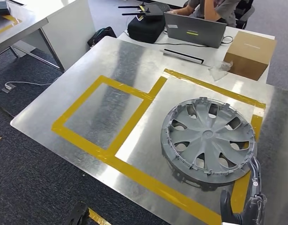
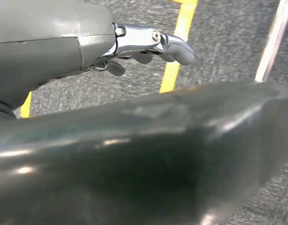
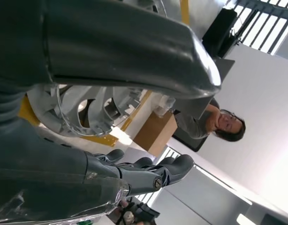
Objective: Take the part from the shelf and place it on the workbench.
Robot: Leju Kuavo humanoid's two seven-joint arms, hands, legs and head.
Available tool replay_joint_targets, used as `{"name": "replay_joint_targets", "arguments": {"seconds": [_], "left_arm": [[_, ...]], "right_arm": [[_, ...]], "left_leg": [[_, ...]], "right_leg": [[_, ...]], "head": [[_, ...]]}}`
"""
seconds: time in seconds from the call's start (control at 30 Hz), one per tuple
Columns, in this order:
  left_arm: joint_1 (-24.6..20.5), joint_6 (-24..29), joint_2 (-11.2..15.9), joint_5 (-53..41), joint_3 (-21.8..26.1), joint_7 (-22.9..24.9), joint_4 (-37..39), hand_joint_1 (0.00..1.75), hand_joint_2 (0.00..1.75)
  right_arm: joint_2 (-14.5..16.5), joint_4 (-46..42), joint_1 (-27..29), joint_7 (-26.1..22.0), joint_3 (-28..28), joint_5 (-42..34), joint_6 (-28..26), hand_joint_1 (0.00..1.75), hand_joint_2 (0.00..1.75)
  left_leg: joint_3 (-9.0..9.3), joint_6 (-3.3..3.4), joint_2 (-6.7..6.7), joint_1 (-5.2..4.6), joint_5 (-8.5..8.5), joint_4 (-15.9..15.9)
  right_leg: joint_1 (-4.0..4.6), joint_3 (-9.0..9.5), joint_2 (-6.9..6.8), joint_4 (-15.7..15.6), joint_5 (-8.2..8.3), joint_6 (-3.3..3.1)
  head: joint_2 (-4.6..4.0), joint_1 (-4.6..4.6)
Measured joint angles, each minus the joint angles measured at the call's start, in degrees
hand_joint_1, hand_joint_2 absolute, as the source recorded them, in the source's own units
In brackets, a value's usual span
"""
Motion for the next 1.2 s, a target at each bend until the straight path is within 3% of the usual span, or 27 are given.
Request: {"name": "replay_joint_targets", "arguments": {"seconds": [0.07,0.1,0.13,0.2,0.23,0.27,0.33,0.37,0.4,0.43,0.47,0.5,0.53,0.57,0.63,0.7,0.73,0.8,0.87,0.9,0.93,0.97,1.03,1.1,1.13,1.2], "left_arm": [[-0.28,0.06,-0.03,-0.04,0.07,-0.02,-0.13,0.00,0.00],[-0.44,0.12,-0.07,-0.06,0.10,-0.06,-0.21,0.00,0.00],[-0.53,0.26,-0.11,-0.08,0.16,-0.10,-0.28,0.00,0.00],[-0.27,0.68,-0.20,-0.16,0.37,-0.15,-0.32,0.00,0.00],[-0.06,0.95,-0.17,-0.20,0.54,-0.15,-0.32,0.00,0.00],[0.11,1.25,-0.16,-0.24,0.69,-0.15,-0.32,0.00,0.00],[0.17,1.82,-0.21,-0.27,0.97,-0.19,-0.34,0.00,0.00],[0.17,2.04,-0.33,-0.27,1.08,-0.21,-0.35,0.00,0.00],[0.19,2.16,-0.43,-0.28,1.16,-0.24,-0.36,0.00,0.00],[0.24,2.25,-0.51,-0.28,1.23,-0.26,-0.36,0.00,0.00],[0.28,2.29,-0.57,-0.28,1.27,-0.26,-0.36,0.00,0.00],[0.28,2.34,-0.61,-0.28,1.29,-0.26,-0.36,0.00,0.00],[0.26,2.40,-0.69,-0.28,1.31,-0.28,-0.38,0.00,0.00],[0.21,2.51,-0.78,-0.28,1.33,-0.30,-0.42,0.00,0.00],[0.13,2.84,-0.95,-0.27,1.45,-0.41,-0.48,0.00,0.00],[0.24,3.19,-0.99,-0.25,1.64,-0.62,-0.49,0.00,0.00],[0.35,3.37,-1.02,-0.24,1.76,-0.77,-0.49,0.00,0.00],[0.49,3.66,-1.13,-0.15,2.03,-1.14,-0.49,0.00,0.00],[0.47,3.76,-1.30,-0.07,2.31,-1.62,-0.49,0.00,0.00],[0.49,3.77,-1.34,-0.07,2.42,-1.90,-0.49,0.00,0.00],[0.57,3.78,-1.37,-0.06,2.52,-2.16,-0.49,0.00,0.00],[0.69,3.80,-1.39,-0.07,2.59,-2.41,-0.49,0.00,0.00],[0.95,3.93,-1.55,-0.12,2.67,-2.88,-0.49,0.00,0.00],[1.00,4.18,-1.82,-0.29,2.71,-3.27,-0.49,0.00,0.00],[1.00,4.31,-1.97,-0.38,2.72,-3.38,-0.49,0.00,0.00],[1.34,4.60,-2.11,-0.48,2.79,-3.45,-0.49,0.00,0.00]], "right_arm": [[0.57,0.43,0.17,-0.15,-0.41,-0.10,0.56,0.00,0.00],[0.83,0.68,0.26,-0.27,-0.66,-0.14,0.87,0.00,0.00],[1.07,0.99,0.31,-0.43,-0.94,-0.17,1.24,0.00,0.00],[1.47,1.68,0.31,-0.78,-1.53,-0.21,1.94,0.00,0.00],[1.63,2.01,0.35,-0.93,-1.89,-0.19,2.21,0.00,0.00],[1.78,2.28,0.43,-1.04,-2.24,-0.15,2.41,0.00,0.00],[2.05,2.79,0.52,-1.20,-2.98,-0.07,2.81,0.00,0.00],[2.17,3.01,0.53,-1.25,-3.32,-0.04,2.97,0.00,0.00],[2.27,3.20,0.51,-1.28,-3.64,-0.01,3.11,0.00,0.00],[2.33,3.37,0.50,-1.32,-3.90,0.01,3.18,0.00,0.00],[2.38,3.52,0.50,-1.32,-4.12,0.01,3.23,0.00,0.00],[2.43,3.64,0.49,-1.33,-4.26,0.03,3.27,0.00,0.00],[2.49,3.72,0.45,-1.33,-4.36,0.05,3.31,0.00,0.00],[2.59,3.77,0.43,-1.37,-4.45,0.13,3.36,0.00,0.00],[2.78,3.91,0.41,-1.45,-4.71,0.33,3.56,0.00,0.00],[2.98,4.17,0.35,-1.50,-5.10,0.46,3.79,0.00,0.00],[3.12,4.35,0.23,-1.50,-5.31,0.49,3.90,0.00,0.00],[3.49,4.78,0.07,-1.60,-5.83,0.41,4.26,0.00,0.00],[3.90,5.48,0.03,-1.87,-6.59,0.14,4.80,0.00,0.00],[4.09,5.89,0.02,-2.07,-7.01,-0.03,5.06,0.00,0.00],[4.30,6.30,0.00,-2.29,-7.41,-0.21,5.30,0.00,0.00],[4.52,6.64,0.02,-2.56,-7.81,-0.42,5.58,0.00,0.00],[4.98,7.14,0.22,-3.27,-8.78,-0.99,6.42,0.00,0.00],[5.38,7.35,0.67,-4.04,-9.99,-1.64,7.36,0.00,0.00],[5.54,7.39,0.85,-4.36,-10.59,-1.89,7.77,0.00,0.00],[5.79,7.50,1.03,-4.86,-11.60,-2.19,8.71,0.00,0.00]], "left_leg": [[5.96,0.44,1.53,-0.27,1.15,-8.48],[7.66,0.65,2.01,-0.48,1.08,-11.34],[8.28,0.90,1.98,-0.74,1.04,-12.82],[7.42,1.58,1.13,-0.98,2.03,-13.35],[6.85,1.99,0.73,-0.98,2.70,-13.44],[6.19,2.36,0.42,-0.91,3.42,-13.52],[4.60,2.86,-0.45,-0.93,4.82,-13.48],[3.72,2.96,-0.92,-1.01,5.55,-13.44],[2.81,2.98,-1.46,-1.10,6.30,-13.39],[1.90,2.95,-1.95,-1.16,7.00,-13.34],[1.02,2.88,-2.52,-1.18,7.70,-13.29],[0.23,2.76,-3.13,-1.18,8.37,-13.23],[-0.46,2.60,-3.72,-1.20,9.01,-13.16],[-0.99,2.41,-4.32,-1.20,9.63,-13.09],[-1.61,1.85,-5.46,-1.07,10.80,-13.04],[-2.21,1.17,-6.51,-0.90,11.67,-13.03],[-2.79,0.86,-6.08,-0.88,10.91,-12.44],[-4.61,0.27,-3.85,-0.72,6.30,-8.25],[-6.76,-0.50,-1.94,-0.24,0.92,-0.47],[-7.38,-0.88,-1.59,0.10,0.14,2.95],[-7.34,-1.25,-1.40,0.48,0.78,4.98],[-6.33,-1.59,-1.17,0.87,2.39,4.97],[-1.01,-2.24,0.54,1.45,5.14,-1.33],[4.62,-2.15,2.79,1.44,4.90,-9.69],[5.94,-1.73,3.28,1.27,4.26,-12.12],[5.68,-0.41,2.30,0.90,3.65,-13.20]], "right_leg": [[0.18,-0.72,-0.82,0.10,0.91,0.38],[0.18,-0.88,-1.37,0.07,1.39,0.62],[0.11,-0.97,-1.97,-0.04,1.89,0.92],[-0.22,-1.19,-2.63,-0.24,2.46,1.61],[-0.34,-1.62,-2.20,0.31,1.51,1.95],[-0.40,-2.26,-1.43,1.86,-0.49,2.23],[-0.42,-4.08,0.24,8.49,-6.37,2.45],[-0.37,-4.69,0.60,12.30,-8.48,2.42],[-0.26,-4.79,0.78,15.07,-9.28,2.30],[-0.13,-4.02,0.89,15.96,-8.74,2.12],[0.01,-2.12,1.10,14.59,-7.26,1.88],[0.10,0.80,1.77,11.20,-5.72,1.59],[0.11,4.20,3.20,6.58,-5.19,1.24],[0.05,7.43,4.54,1.95,-5.32,1.06],[0.11,10.39,6.06,-3.13,-6.52,0.84],[0.20,9.90,4.72,-3.58,-5.95,0.47],[0.14,9.45,3.92,-3.65,-5.44,0.09],[-0.07,8.21,2.24,-3.89,-4.30,-0.52],[-0.05,6.88,0.60,-3.89,-3.38,-0.63],[-0.07,6.34,-0.29,-3.87,-2.90,-0.51],[-0.11,5.80,-1.18,-3.83,-2.43,-0.33],[-0.18,5.31,-1.98,-3.76,-1.97,-0.10],[-0.31,4.47,-3.37,-3.45,-1.30,0.52],[-0.29,3.75,-4.69,-2.71,-0.99,1.29],[-0.26,3.44,-5.35,-2.34,-0.84,1.68],[-0.55,3.04,-6.51,-1.92,-0.55,2.48]], "head": [[0.01,0.03],[0.01,0.07],[0.01,0.09],[0.01,0.04],[0.00,0.05],[0.01,0.07],[0.01,0.19],[0.01,0.19],[0.00,0.19],[0.00,0.19],[0.00,0.18],[0.01,0.19],[0.01,0.18],[0.01,0.13],[0.01,0.21],[0.01,0.36],[0.02,0.26],[0.02,-0.19],[0.02,-0.45],[0.02,-0.43],[0.02,-0.44],[0.02,-0.44],[0.02,-0.46],[0.02,-0.56],[0.02,-0.63],[0.02,-0.56]]}}
